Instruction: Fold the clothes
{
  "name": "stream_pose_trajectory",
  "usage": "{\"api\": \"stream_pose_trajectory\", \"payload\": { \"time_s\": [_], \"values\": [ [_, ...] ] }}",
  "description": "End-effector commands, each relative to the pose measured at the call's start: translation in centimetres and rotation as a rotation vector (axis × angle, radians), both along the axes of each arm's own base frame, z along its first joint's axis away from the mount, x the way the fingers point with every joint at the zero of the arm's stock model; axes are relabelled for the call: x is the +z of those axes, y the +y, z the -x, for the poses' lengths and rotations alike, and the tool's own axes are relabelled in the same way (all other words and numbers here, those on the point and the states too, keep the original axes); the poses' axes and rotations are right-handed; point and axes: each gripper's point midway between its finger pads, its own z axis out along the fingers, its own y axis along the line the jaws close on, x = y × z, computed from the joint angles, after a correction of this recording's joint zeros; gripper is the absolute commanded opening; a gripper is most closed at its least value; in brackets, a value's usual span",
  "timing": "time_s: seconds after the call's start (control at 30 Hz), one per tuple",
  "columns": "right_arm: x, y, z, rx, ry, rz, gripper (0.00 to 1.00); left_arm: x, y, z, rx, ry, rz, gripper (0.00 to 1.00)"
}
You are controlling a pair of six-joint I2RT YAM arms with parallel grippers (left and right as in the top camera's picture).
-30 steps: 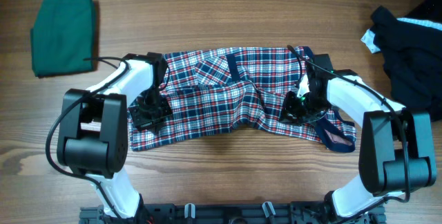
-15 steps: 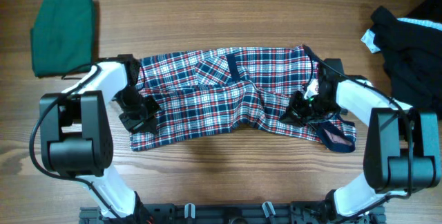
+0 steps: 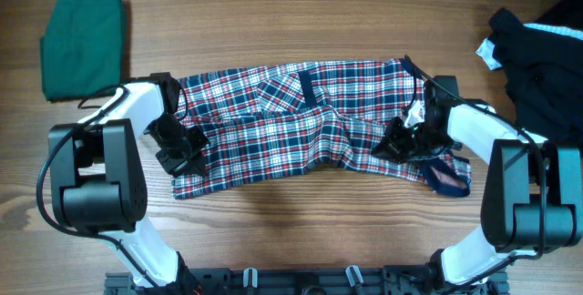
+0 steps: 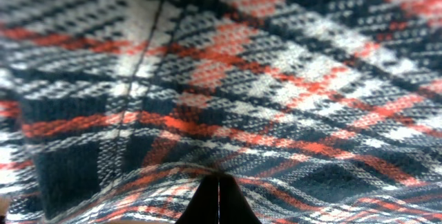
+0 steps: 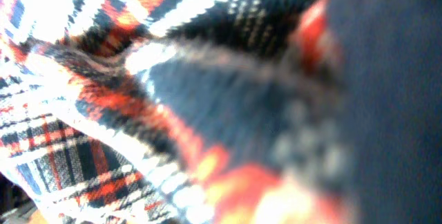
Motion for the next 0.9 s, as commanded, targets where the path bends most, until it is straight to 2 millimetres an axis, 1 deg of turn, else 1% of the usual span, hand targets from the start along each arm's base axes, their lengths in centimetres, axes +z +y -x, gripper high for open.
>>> {"api": "stream_pose_trajectory", "payload": {
  "time_s": [0.0, 0.1, 0.2, 0.33, 0.43, 0.6, 0.77, 0.87],
  "values": [
    [-5.1, -10.8, -0.2, 0.021, 0.029, 0.582, 0.04, -8.1, 5.4, -5.8, -0.063, -0.256, -0.304, 0.04],
    [-5.0, -10.9, -1.1, 0.047, -0.009, 0.586, 0.04, -8.2, 6.3, -6.7, -0.069, -0.29, -0.359, 0.04],
    [-4.9, -11.1, -1.7, 0.06, -0.037, 0.595, 0.04, -8.1, 7.4, -7.1, -0.102, -0.306, -0.407, 0.04],
    [-4.9, -11.9, -1.7, 0.075, -0.038, 0.626, 0.04, -7.8, 9.7, -7.1, -0.117, -0.303, -0.494, 0.04],
    [-4.8, -12.7, -1.5, 0.061, -0.031, 0.64, 0.04, -7.7, 11.2, -7.6, -0.076, -0.324, -0.52, 0.04],
    [-4.9, -13.2, -1.1, 0.043, -0.009, 0.636, 0.04, -7.7, 13.6, -8.4, 0.0, -0.363, -0.546, 0.04],
    [-4.8, -12.7, -1.1, 0.04, -0.01, 0.609, 0.04, -7.4, 14.8, -8.6, -0.016, -0.365, -0.547, 0.04],
    [-4.0, -12.3, -2.0, 0.036, -0.031, 0.583, 0.04, -6.5, 14.8, -8.8, -0.021, -0.342, -0.539, 0.04]
  ]
}}
